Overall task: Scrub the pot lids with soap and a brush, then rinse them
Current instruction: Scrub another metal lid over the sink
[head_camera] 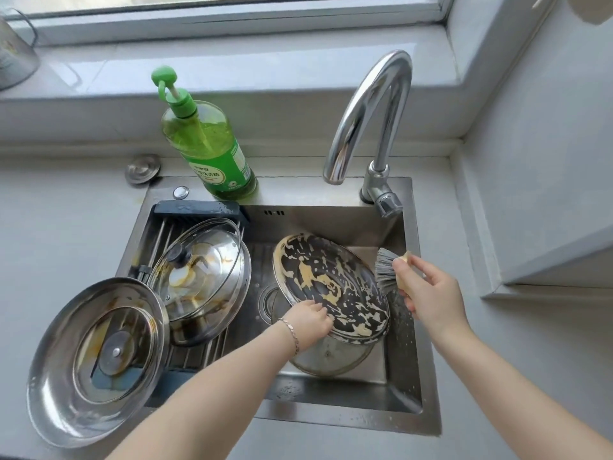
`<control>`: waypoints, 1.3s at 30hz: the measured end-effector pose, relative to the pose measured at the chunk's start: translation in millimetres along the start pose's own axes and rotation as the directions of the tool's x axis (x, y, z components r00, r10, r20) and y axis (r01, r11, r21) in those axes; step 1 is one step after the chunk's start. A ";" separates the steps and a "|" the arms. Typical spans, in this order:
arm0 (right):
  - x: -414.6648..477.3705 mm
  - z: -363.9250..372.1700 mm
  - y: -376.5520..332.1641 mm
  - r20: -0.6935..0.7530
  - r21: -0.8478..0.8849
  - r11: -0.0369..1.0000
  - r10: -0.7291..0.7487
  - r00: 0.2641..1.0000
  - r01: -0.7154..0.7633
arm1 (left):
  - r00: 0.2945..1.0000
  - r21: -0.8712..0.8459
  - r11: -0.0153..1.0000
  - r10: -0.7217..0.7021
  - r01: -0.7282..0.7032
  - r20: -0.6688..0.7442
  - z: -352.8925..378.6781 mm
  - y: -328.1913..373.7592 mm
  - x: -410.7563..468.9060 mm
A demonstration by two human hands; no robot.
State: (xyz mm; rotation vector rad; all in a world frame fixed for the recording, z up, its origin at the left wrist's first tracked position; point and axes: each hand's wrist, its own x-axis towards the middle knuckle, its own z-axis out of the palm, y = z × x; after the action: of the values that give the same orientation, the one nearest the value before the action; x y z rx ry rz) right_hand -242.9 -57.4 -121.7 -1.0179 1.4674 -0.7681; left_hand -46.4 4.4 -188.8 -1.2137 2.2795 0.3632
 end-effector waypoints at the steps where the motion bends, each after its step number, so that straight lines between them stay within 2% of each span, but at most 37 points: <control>1: -0.8 1.9 -0.7 0.009 -0.007 1.000 0.003 1.000 -0.003 | 0.999 -0.021 1.000 -0.022 0.023 0.048 1.3 1.8 3.4; 3: -3.4 7.0 -3.3 0.025 -0.031 0.999 0.010 1.000 -0.009 | 0.994 -0.028 0.997 -0.073 0.075 0.079 -3.7 3.4 5.7; 5: -6.1 11.8 -5.0 0.025 -0.042 0.999 0.017 1.000 -0.016 | 0.992 -0.054 0.991 -0.117 0.119 0.039 -10.6 2.2 0.7; 10: -17.2 34.3 -21.2 0.022 -0.069 0.996 0.052 0.998 -0.050 | 0.992 -0.193 0.974 -0.124 0.122 0.003 -43.6 -23.6 -45.7; 13: -22.5 59.6 -46.5 0.061 -0.024 0.995 0.094 0.994 -0.093 | 0.974 -0.227 0.962 -0.185 0.152 -0.130 -74.4 -61.7 -88.0; 15: -25.9 84.2 -68.0 0.120 0.034 0.981 0.184 0.976 -0.190 | 0.917 -0.271 0.940 -0.282 0.206 -0.281 -93.2 -98.2 -115.5; 18: -24.8 127.3 -93.9 0.196 0.116 0.933 0.316 0.928 -0.342 | 0.727 -0.327 0.921 -0.373 0.214 -0.576 -117.8 -163.7 -148.4; 20: -22.3 156.9 -109.6 0.246 0.150 0.901 0.365 0.898 -0.407 | 0.632 -0.348 0.895 -0.443 0.278 -0.636 -133.2 -208.0 -162.5; 22: -19.8 185.8 -128.4 0.318 0.159 0.881 0.382 0.868 -0.446 | 0.605 -0.374 0.869 -0.495 0.326 -0.623 -153.6 -244.3 -167.2; 24: -16.1 213.0 -147.3 0.371 0.165 0.863 0.395 0.840 -0.478 | 0.607 -0.445 0.836 -0.543 0.322 -0.580 -168.1 -275.4 -162.4; 28: -1.4 259.4 -176.6 0.434 0.170 0.848 0.393 0.811 -0.501 | 0.696 -0.603 0.749 -0.588 0.276 -0.412 -182.9 -317.9 -141.5; 32: 15.1 290.1 -190.4 0.412 0.186 0.850 0.388 0.824 -0.493 | 0.774 -0.568 0.756 -0.558 0.324 -0.301 -195.1 -334.1 -122.2; 35: 27.8 301.9 -194.0 0.390 0.207 0.861 0.363 0.846 -0.465 | 0.792 -0.584 0.755 -0.537 0.297 -0.290 -198.3 -337.3 -112.2; 39: 38.1 308.2 -194.4 0.370 0.220 0.867 0.349 0.861 -0.446 | 0.834 -0.657 0.736 -0.458 0.161 -0.309 -192.7 -342.4 -105.2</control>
State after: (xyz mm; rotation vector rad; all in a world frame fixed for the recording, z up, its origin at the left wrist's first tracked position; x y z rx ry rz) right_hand 94.4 -147.4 -10.6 -0.5410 1.1798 -0.4720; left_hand 222.7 -204.7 33.1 -2.2006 2.3224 0.7999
